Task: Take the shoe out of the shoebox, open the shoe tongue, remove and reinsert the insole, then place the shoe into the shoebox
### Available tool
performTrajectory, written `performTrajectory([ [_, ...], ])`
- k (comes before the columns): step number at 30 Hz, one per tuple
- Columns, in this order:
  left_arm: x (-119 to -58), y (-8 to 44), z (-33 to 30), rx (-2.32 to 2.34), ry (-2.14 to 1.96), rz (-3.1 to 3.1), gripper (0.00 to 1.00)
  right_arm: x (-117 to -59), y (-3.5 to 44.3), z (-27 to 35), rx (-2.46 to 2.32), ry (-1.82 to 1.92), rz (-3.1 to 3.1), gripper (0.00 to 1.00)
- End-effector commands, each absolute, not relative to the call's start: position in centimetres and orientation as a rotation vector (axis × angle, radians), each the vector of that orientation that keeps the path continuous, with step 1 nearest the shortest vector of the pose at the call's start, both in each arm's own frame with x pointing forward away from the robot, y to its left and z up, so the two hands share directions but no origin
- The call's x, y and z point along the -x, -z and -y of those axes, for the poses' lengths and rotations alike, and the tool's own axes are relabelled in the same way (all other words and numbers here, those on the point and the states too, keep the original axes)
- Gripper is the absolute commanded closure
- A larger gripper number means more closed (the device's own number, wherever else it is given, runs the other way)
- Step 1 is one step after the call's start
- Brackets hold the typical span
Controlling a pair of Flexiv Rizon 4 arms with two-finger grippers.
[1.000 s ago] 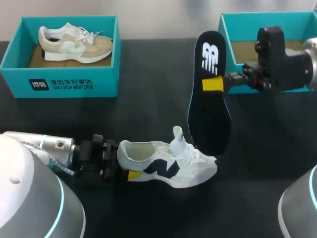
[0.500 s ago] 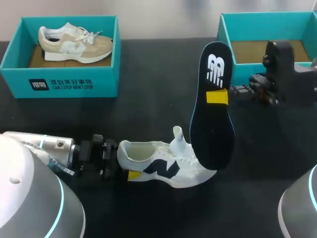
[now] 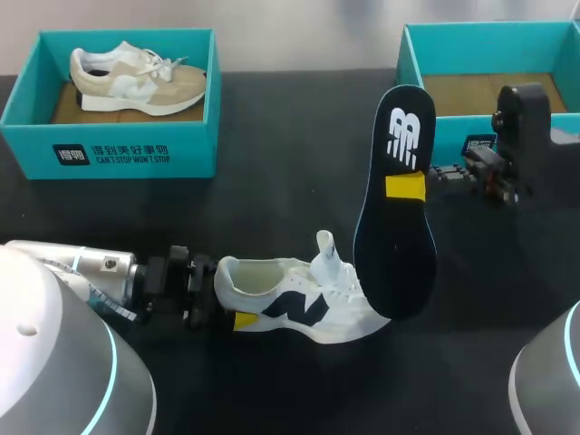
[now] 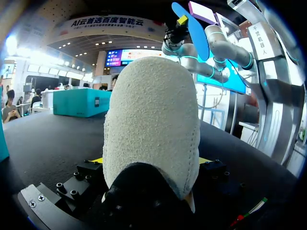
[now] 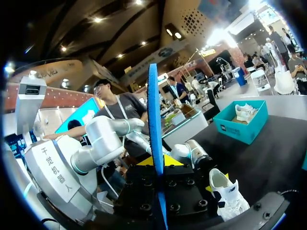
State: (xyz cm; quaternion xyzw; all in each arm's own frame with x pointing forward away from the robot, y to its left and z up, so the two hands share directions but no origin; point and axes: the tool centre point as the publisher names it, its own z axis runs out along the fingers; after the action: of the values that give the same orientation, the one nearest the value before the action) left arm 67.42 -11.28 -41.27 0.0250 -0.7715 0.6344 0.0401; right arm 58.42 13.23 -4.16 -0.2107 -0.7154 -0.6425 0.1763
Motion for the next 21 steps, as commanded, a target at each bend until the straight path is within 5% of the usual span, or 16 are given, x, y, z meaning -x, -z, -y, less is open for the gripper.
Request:
performTrajectory([
  [1, -67.5, 41.5, 11.2, -0.079, -1.944, 2.365, 1.0, -58.6, 4.2, -13.4, 0.596, 1.816, 2.026, 1.0],
  [6, -67.9, 41.9, 10.8, -0.135, -1.937, 2.364, 1.0, -58.6, 4.2, -13.4, 0.596, 1.816, 2.026, 1.0],
  [8, -68.0, 41.9, 10.5, -0.15, -1.931, 2.358, 0.53, -58.6, 4.2, -13.4, 0.596, 1.816, 2.026, 1.0],
  [9, -68.1, 41.8, 10.1, -0.164, -1.932, 2.365, 0.0, -58.6, 4.2, -13.4, 0.596, 1.816, 2.026, 1.0],
  [21, -67.2, 40.9, 7.9, -0.11, -1.935, 2.4, 0.0, -58.6, 4.2, -13.4, 0.596, 1.816, 2.026, 1.0],
])
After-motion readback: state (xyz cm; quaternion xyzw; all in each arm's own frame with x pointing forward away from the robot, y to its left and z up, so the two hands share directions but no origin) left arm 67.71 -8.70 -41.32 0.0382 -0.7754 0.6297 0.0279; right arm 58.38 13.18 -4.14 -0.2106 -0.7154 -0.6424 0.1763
